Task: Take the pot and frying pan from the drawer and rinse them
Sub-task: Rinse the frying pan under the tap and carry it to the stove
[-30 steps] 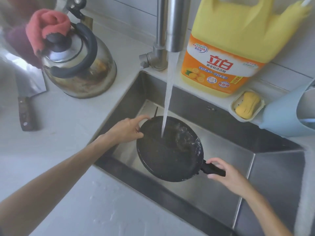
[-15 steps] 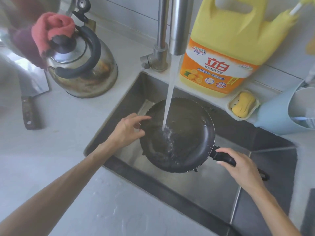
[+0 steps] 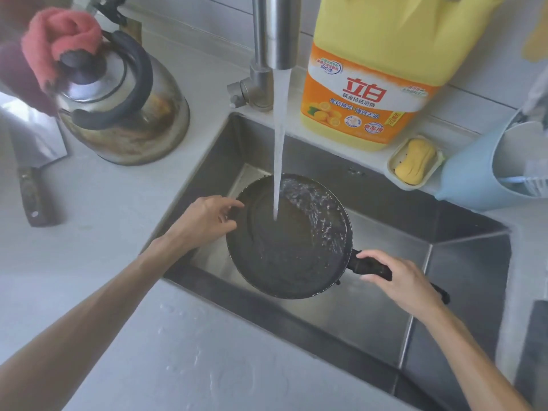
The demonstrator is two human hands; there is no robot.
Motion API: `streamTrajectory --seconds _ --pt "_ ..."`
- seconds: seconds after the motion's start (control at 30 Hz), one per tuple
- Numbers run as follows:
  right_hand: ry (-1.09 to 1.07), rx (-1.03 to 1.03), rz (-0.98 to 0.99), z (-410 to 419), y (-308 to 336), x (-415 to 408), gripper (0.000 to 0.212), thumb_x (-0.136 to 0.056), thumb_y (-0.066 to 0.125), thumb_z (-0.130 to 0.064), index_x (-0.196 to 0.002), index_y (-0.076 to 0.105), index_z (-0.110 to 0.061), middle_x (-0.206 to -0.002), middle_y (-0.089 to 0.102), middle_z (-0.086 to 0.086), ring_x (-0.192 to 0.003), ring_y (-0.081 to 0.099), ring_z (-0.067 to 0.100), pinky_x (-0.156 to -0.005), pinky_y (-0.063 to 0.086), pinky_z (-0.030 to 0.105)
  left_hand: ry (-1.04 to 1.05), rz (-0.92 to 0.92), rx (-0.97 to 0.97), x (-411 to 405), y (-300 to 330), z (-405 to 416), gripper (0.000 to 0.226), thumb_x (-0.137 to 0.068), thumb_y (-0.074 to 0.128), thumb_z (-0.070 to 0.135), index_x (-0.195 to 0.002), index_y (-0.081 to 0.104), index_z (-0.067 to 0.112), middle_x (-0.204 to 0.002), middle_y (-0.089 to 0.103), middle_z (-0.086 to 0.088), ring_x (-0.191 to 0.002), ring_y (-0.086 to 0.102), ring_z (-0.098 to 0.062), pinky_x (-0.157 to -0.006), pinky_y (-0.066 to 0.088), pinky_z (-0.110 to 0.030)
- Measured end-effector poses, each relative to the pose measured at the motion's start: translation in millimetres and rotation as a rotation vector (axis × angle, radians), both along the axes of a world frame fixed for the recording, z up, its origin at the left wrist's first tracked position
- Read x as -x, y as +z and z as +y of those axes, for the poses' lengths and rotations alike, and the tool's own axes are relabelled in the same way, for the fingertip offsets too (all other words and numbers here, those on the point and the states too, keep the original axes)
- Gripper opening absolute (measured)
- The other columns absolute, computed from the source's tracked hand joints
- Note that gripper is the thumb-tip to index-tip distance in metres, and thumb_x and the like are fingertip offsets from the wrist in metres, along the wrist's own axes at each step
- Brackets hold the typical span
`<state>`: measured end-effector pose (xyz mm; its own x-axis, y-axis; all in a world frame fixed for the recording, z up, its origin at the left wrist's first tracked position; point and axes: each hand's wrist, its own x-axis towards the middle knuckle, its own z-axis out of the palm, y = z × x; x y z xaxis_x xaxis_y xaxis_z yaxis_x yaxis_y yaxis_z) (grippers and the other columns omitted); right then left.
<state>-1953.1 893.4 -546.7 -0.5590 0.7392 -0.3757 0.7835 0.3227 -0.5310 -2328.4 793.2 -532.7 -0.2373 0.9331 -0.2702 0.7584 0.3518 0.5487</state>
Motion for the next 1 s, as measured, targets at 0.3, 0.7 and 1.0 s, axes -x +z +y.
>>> streamTrajectory --seconds 0.3,0.7,1.0 --pt "0.204 -0.468 0.008 26 21 -12 0.037 -0.074 0.079 -0.018 -0.108 0.067 -0.026 -0.106 0.071 -0.008 -0.084 0.067 0.017 -0.072 0.044 0.033 0.065 -0.096 -0.023 -27 -30 3 0.039 -0.081 0.058 0.004 -0.111 0.070 0.025 -0.083 0.039 0.007 -0.073 0.046 -0.009 -0.083 0.044 -0.028" --pt "-0.113 0.035 0.112 -12 -21 12 0.044 -0.074 0.078 -0.023 -0.098 0.055 -0.051 -0.067 0.061 -0.010 -0.070 0.052 0.007 -0.065 0.038 0.013 -0.035 0.145 0.036 0 5 5 0.049 -0.082 0.054 0.013 -0.131 0.057 0.017 -0.091 0.042 0.003 -0.084 0.059 -0.029 -0.084 0.044 -0.033" --pt "0.216 -0.353 -0.007 28 23 11 0.036 -0.071 0.080 -0.027 -0.103 0.068 -0.037 -0.093 0.071 -0.023 -0.071 0.057 0.001 -0.063 0.037 0.014 0.067 -0.031 0.152 -12 -35 -8 0.049 -0.083 0.057 0.007 -0.131 0.057 0.015 -0.087 0.047 -0.001 -0.087 0.052 -0.019 -0.084 0.037 -0.021"
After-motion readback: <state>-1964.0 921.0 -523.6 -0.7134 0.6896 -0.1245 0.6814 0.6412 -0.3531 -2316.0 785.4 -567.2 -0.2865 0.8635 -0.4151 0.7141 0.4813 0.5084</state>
